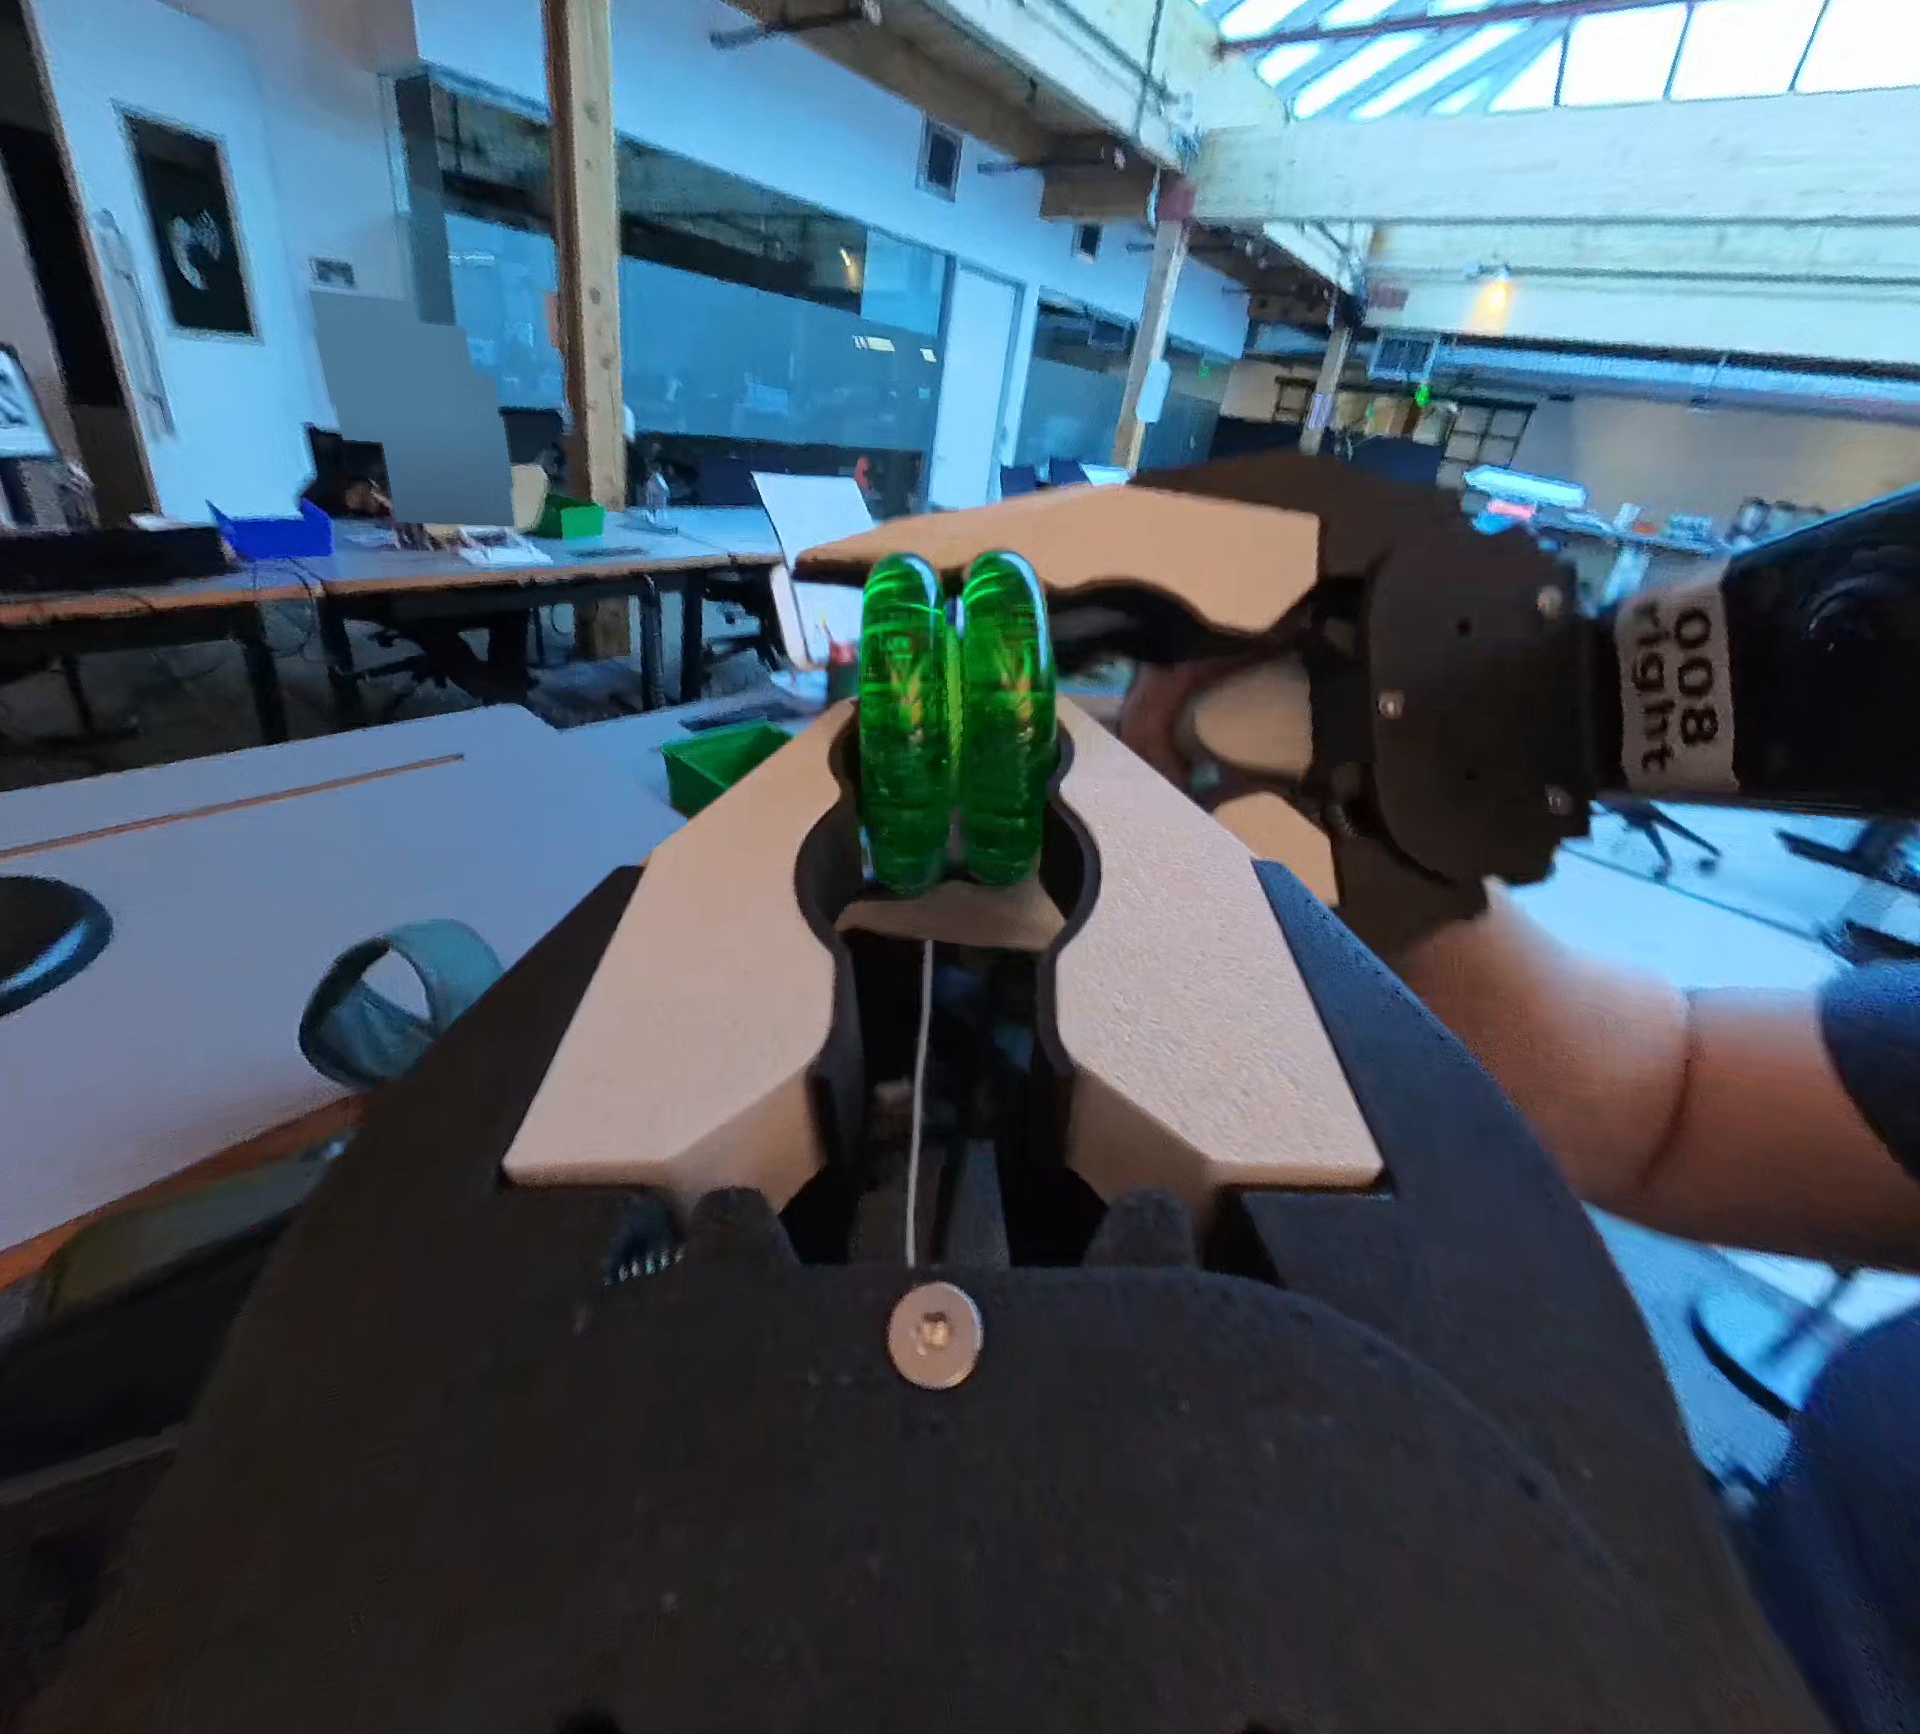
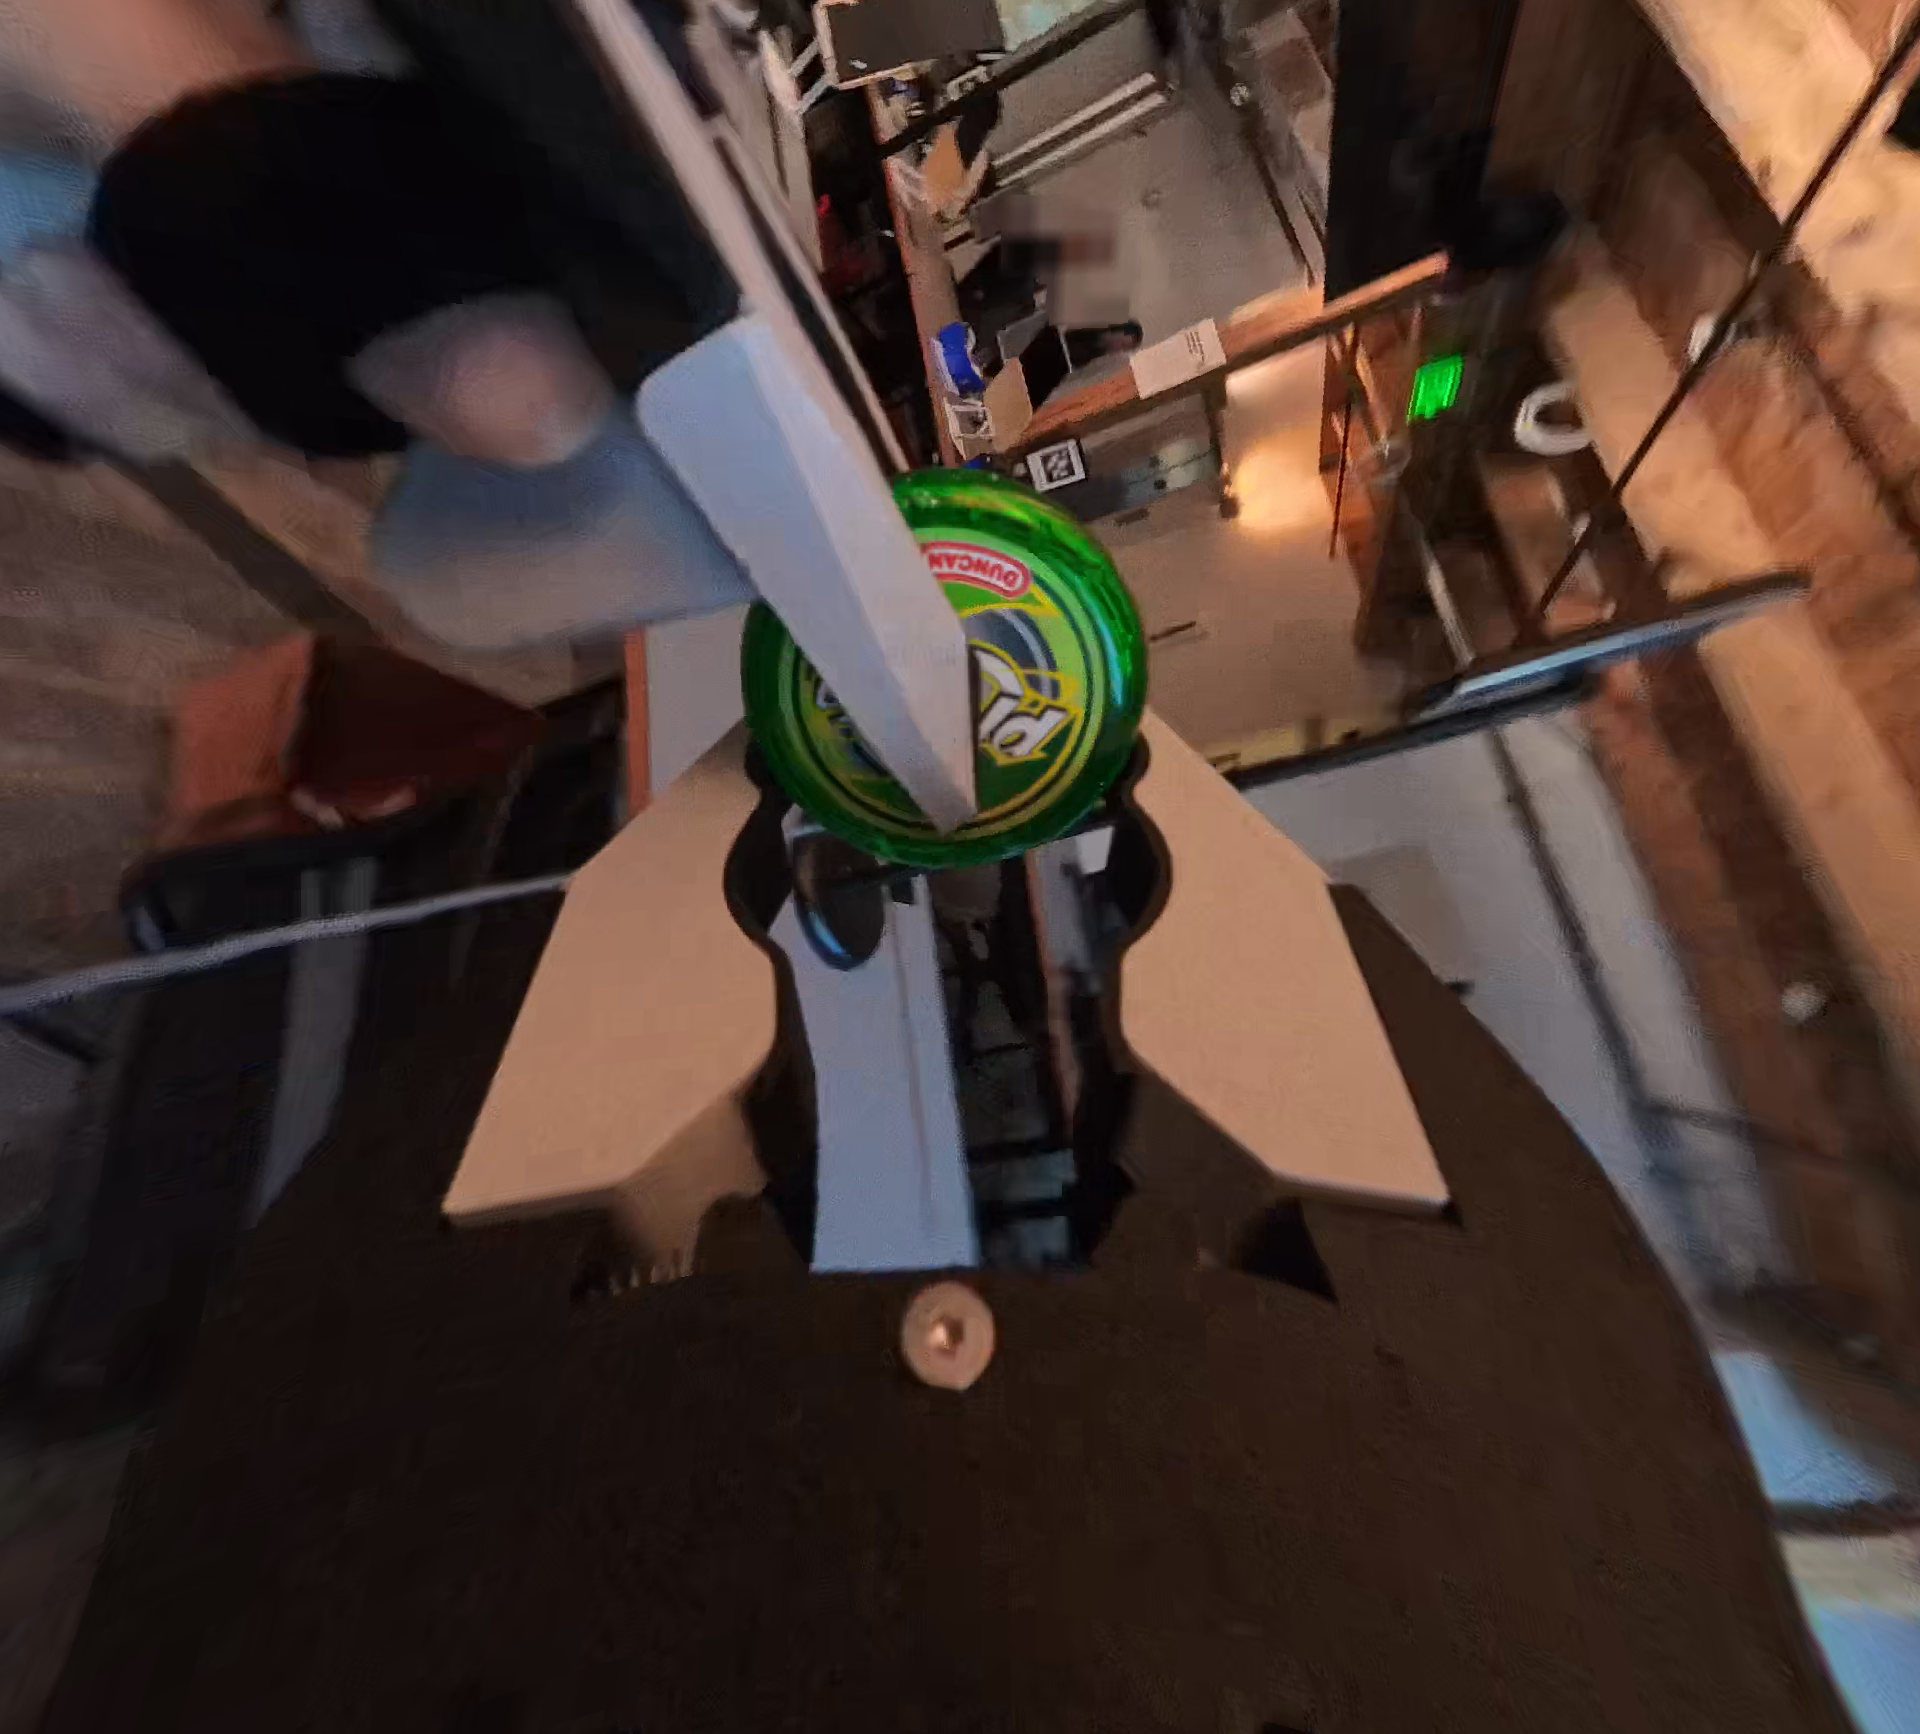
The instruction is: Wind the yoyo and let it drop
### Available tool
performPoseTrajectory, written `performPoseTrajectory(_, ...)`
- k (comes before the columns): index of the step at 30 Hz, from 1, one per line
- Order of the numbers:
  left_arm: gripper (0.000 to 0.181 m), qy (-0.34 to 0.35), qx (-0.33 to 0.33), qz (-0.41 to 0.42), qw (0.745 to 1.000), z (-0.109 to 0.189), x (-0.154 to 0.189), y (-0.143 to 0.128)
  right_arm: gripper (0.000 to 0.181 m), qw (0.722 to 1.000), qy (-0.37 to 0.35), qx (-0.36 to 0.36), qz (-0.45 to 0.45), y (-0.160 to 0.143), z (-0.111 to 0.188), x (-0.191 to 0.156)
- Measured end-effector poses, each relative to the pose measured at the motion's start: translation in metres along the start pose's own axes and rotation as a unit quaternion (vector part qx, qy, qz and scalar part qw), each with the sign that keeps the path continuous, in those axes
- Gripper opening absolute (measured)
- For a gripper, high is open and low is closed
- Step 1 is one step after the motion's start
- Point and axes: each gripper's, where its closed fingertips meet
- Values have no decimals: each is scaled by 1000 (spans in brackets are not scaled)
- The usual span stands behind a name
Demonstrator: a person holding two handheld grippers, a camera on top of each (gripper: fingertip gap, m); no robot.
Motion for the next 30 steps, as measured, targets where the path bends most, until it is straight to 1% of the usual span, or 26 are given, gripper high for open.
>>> performPoseTrajectory(1, 29, -17, -14, 11, 1000, -1, 3, -3, 58, 997, 6, 5, 79, 0, 3, 4)
performPoseTrajectory(3, 30, -53, -40, 30, 997, -3, 10, -8, 58, 972, 40, 25, 229, 3, 10, 2)
performPoseTrajectory(4, 31, -65, -50, 32, 996, -5, 13, -10, 58, 959, 50, 35, 278, 3, 13, 2)
performPoseTrajectory(5, 30, -69, -44, 28, 996, -5, 15, -8, 58, 955, 46, 45, 288, 6, 14, 5)
performPoseTrajectory(6, 28, -66, -26, 23, 997, -4, 14, -1, 57, 965, 33, 46, 256, 8, 14, 10)
performPoseTrajectory(7, 28, -60, -9, 20, 998, -3, 13, 5, 59, 981, 18, 35, 188, 6, 13, 16)
performPoseTrajectory(8, 28, -52, 7, 17, 998, 0, 11, 11, 73, 994, 16, 23, 103, 4, 12, 15)
performPoseTrajectory(9, 28, -44, 23, 15, 999, 2, 8, 15, 84, 999, 32, 21, 24, 4, 11, 6)
performPoseTrajectory(10, 27, -39, 32, 15, 999, 3, 7, 17, 84, 999, 22, 23, -33, 5, 10, 3)
performPoseTrajectory(11, 27, -36, 34, 16, 999, 3, 8, 17, 83, 998, 8, 26, -59, 7, 9, 1)
performPoseTrajectory(12, 27, -36, 32, 15, 999, 1, 9, 13, 76, 997, -13, 29, -66, 9, 9, 1)
performPoseTrajectory(13, 28, -35, 21, 13, 999, -2, 11, 7, 63, 997, -36, 32, -61, 11, 10, 4)
performPoseTrajectory(15, 28, -26, 10, 15, 1000, -6, 11, 0, 61, 999, -36, 10, -19, 7, 9, 3)
performPoseTrajectory(17, 29, -23, -17, 18, 999, -7, 8, -8, 61, 998, 9, -3, 69, 3, 8, -2)
performPoseTrajectory(18, 29, -34, -33, 26, 999, -8, 10, -12, 61, 987, 32, 1, 154, 1, 10, -5)
performPoseTrajectory(19, 31, -49, -44, 36, 997, -10, 13, -14, 60, 966, 48, 14, 253, 1, 13, -7)
performPoseTrajectory(20, 32, -60, -48, 43, 996, -12, 16, -15, 61, 943, 56, 25, 326, 1, 16, -9)
performPoseTrajectory(21, 32, -66, -45, 40, 996, -13, 17, -14, 60, 933, 56, 30, 354, 3, 17, -7)
performPoseTrajectory(22, 31, -66, -34, 32, 997, -12, 17, -10, 61, 942, 58, 29, 329, 5, 16, -5)
performPoseTrajectory(23, 30, -61, -22, 29, 997, -10, 16, -5, 62, 961, 49, 21, 271, 4, 14, 1)
performPoseTrajectory(25, 29, -51, 1, 30, 998, -6, 12, 6, 89, 992, 30, -9, 119, -4, 8, 5)
performPoseTrajectory(26, 30, -46, 12, 30, 998, -5, 10, 10, 90, 998, 21, -25, 49, -10, 4, 1)
performPoseTrajectory(27, 29, -44, 15, 31, 998, -5, 9, 11, 89, 1000, 12, -26, 9, -11, 1, -6)
performPoseTrajectory(28, 29, -45, 10, 31, 998, -6, 10, 9, 79, 1000, 1, -17, -3, -10, 0, -11)
performPoseTrajectory(29, 29, -44, 3, 30, 999, -7, 10, 5, 69, 999, -37, -22, 1, -12, 0, -5)
performPoseTrajectory(30, 30, -43, -2, 29, 999, -9, 10, 2, 45, 997, -64, -35, 24, -16, 2, 3)
Point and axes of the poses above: each gripper's, where its closed fingertips meet, z back along the fingers, y out of its top, x = y × z across the jaws, and after that the axes turned 3 degrees about x, right-handed
